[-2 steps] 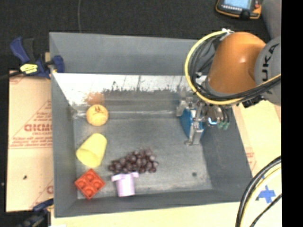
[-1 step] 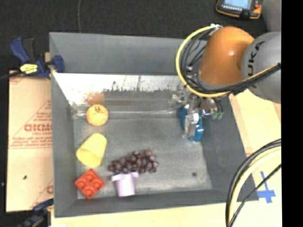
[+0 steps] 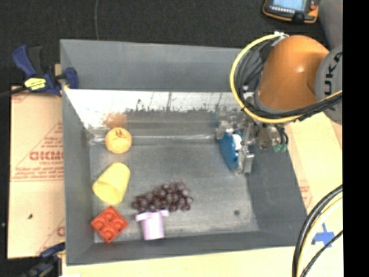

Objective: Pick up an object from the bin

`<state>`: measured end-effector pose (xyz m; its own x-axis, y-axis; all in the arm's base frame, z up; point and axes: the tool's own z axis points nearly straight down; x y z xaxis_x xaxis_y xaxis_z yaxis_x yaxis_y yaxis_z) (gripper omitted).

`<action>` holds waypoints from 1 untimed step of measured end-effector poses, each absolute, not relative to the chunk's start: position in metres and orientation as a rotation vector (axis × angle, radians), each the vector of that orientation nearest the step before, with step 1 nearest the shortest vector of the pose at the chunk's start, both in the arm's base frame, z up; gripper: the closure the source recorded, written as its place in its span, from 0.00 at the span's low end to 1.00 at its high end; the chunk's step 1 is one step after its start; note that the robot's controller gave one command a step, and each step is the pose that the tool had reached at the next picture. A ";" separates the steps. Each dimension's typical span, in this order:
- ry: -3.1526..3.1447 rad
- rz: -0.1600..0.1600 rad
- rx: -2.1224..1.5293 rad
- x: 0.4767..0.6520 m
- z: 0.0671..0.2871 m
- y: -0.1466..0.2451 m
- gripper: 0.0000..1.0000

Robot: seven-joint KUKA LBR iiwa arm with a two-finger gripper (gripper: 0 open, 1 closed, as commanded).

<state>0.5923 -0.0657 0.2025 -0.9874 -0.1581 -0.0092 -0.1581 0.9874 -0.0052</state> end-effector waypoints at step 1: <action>3.138 0.000 -0.122 0.531 0.142 -0.050 0.00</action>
Offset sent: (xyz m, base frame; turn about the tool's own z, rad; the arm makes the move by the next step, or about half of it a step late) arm -0.0053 0.0006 -0.0038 0.0012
